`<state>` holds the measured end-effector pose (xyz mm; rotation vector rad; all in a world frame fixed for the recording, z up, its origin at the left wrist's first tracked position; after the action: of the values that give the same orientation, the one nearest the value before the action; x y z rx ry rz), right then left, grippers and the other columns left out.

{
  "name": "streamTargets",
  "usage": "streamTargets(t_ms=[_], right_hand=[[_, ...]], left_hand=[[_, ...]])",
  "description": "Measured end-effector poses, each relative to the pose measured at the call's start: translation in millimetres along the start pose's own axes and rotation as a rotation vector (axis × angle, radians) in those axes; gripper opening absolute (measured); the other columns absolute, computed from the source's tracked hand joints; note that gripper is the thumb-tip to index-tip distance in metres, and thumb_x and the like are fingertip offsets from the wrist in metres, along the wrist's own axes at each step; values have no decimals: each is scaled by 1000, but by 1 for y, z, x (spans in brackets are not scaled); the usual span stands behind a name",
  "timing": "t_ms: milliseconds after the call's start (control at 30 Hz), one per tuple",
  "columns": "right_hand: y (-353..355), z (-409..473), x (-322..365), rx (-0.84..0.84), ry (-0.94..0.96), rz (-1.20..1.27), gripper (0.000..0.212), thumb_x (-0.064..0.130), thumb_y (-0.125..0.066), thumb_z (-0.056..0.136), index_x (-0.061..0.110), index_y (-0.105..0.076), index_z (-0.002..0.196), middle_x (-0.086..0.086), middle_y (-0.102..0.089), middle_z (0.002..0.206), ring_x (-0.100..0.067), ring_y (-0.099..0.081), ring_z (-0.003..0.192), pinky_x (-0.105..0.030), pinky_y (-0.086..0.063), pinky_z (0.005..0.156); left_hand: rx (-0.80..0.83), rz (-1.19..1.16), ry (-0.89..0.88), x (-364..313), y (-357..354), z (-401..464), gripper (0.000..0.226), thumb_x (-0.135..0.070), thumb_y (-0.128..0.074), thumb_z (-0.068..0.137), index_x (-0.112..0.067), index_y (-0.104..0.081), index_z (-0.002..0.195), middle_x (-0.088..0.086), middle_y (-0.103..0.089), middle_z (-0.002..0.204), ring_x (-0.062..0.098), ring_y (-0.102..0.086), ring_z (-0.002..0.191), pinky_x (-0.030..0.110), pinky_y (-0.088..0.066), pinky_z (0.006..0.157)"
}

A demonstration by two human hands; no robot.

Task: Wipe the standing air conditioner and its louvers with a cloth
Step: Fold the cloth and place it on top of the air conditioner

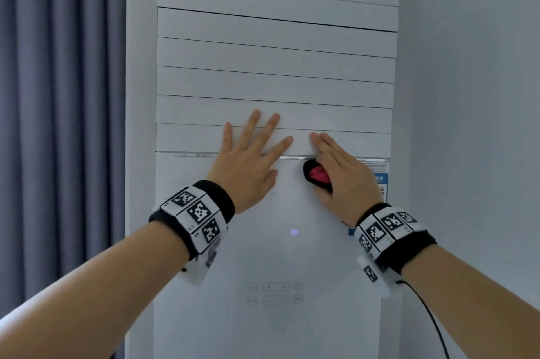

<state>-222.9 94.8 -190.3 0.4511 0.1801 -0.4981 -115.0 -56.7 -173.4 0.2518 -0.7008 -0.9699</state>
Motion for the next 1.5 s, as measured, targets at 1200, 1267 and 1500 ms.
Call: streamTargets(t_ms=[1200, 1267, 1500], right_hand=[[41, 32, 51, 413, -560, 1524, 14, 29, -66, 77, 16, -61, 77, 2, -61, 73, -9, -57, 64, -19, -47, 59], [39, 40, 55, 326, -602, 1590, 14, 28, -60, 83, 16, -63, 88, -2, -63, 83, -12, -59, 72, -22, -49, 65], [36, 51, 67, 373, -515, 1733, 27, -2, -47, 88, 4, -60, 111, -7, -66, 95, -18, -64, 85, -26, -54, 72]], left_hand=[[135, -1275, 461, 69, 40, -31, 14, -36, -63, 85, -22, -65, 87, 1, -67, 84, 12, -61, 72, 25, -52, 63], [219, -1223, 488, 64, 33, -35, 24, -43, -60, 85, -21, -60, 96, -1, -68, 87, 12, -63, 75, 27, -54, 58], [513, -1185, 434, 54, 54, -52, 84, -82, -14, 76, -21, -71, 85, 0, -75, 73, 13, -71, 66, 27, -58, 58]])
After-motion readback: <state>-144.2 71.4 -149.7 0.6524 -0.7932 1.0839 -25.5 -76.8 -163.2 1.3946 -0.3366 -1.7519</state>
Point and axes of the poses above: each hand's wrist, its own z-axis towards the middle knuckle, its own y-axis out of the back of the hand, x = y × z, the point moved 3 cm from there along z, towards the middle knuckle
